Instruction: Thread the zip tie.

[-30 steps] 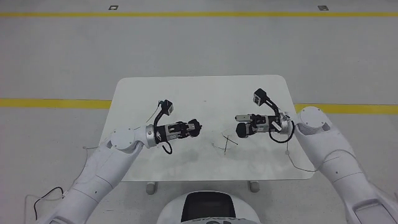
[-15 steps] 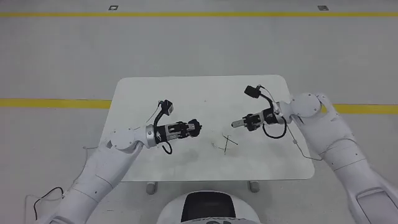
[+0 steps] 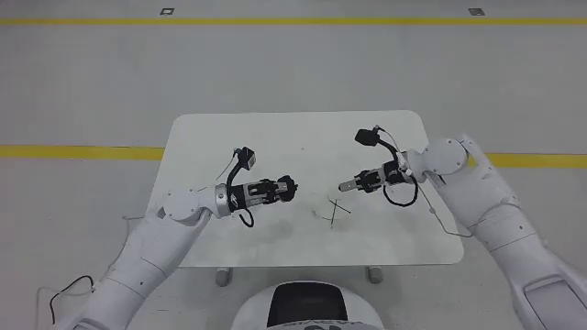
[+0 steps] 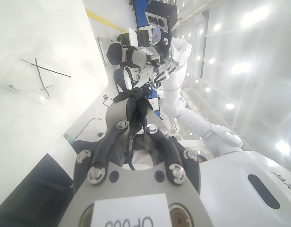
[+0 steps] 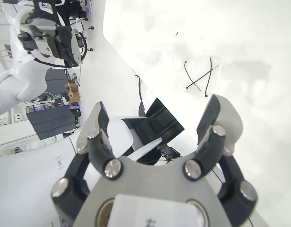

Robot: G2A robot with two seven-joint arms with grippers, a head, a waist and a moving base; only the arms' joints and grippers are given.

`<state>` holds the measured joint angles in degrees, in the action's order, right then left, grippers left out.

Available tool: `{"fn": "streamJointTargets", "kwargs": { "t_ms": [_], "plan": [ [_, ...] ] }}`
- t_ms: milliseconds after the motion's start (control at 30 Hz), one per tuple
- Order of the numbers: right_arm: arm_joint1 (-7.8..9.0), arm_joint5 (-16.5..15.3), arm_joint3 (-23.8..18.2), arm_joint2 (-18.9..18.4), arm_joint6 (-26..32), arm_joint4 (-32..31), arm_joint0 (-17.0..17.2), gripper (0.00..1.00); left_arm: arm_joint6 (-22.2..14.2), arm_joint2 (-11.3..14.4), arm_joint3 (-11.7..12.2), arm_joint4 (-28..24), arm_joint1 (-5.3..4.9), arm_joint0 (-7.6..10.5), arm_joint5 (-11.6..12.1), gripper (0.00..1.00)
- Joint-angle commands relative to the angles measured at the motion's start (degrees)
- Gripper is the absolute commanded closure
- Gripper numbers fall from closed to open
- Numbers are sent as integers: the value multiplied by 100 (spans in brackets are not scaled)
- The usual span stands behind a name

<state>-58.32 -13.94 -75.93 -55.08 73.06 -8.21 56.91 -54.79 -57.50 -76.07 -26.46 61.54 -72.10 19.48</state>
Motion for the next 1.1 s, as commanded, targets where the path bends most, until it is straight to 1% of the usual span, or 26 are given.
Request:
{"fn": "streamJointTargets", "kwargs": {
  "t_ms": [0, 100, 200, 367, 433, 600, 667, 700, 867, 967, 1067],
  "plan": [
    [-16, -165, -119, 139, 36, -312, -100, 0, 0, 0, 0, 0, 0, 0, 0, 100],
    [-83, -264, -161, 418, 37, -649, -304, 0, 0, 0, 0, 0, 0, 0, 0, 100],
    [-174, -310, -45, 722, -33, -946, -517, 0, 0, 0, 0, 0, 0, 0, 0, 100],
    [-372, -402, 373, 1205, -213, -1222, -898, 0, 0, 0, 0, 0, 0, 0, 0, 100],
    [-456, -530, 504, 1414, -252, -1323, -1014, 0, 0, 0, 0, 0, 0, 0, 0, 100],
    [-470, -513, 540, 1440, -266, -1331, -1034, 0, 0, 0, 0, 0, 0, 0, 0, 100],
    [-470, -513, 540, 1440, -266, -1331, -1034, 0, 121, 0, -25, 27, 0, -11, -43, 100],
    [-470, -513, 540, 1440, -266, -1331, -1034, 0, 118, -16, -32, 40, -8, -9, -58, 100],
    [-470, -513, 540, 1440, -266, -1331, -1034, 0, -270, -264, -13, -21, -107, -36, -41, 100],
    [-470, -513, 540, 1440, -266, -1331, -1034, 0, -393, -379, -7, -42, -153, -63, -31, 100],
    [-470, -513, 540, 1440, -266, -1331, -1034, 0, -478, -434, -11, -108, -174, -74, -4, 100]
  ]
}}
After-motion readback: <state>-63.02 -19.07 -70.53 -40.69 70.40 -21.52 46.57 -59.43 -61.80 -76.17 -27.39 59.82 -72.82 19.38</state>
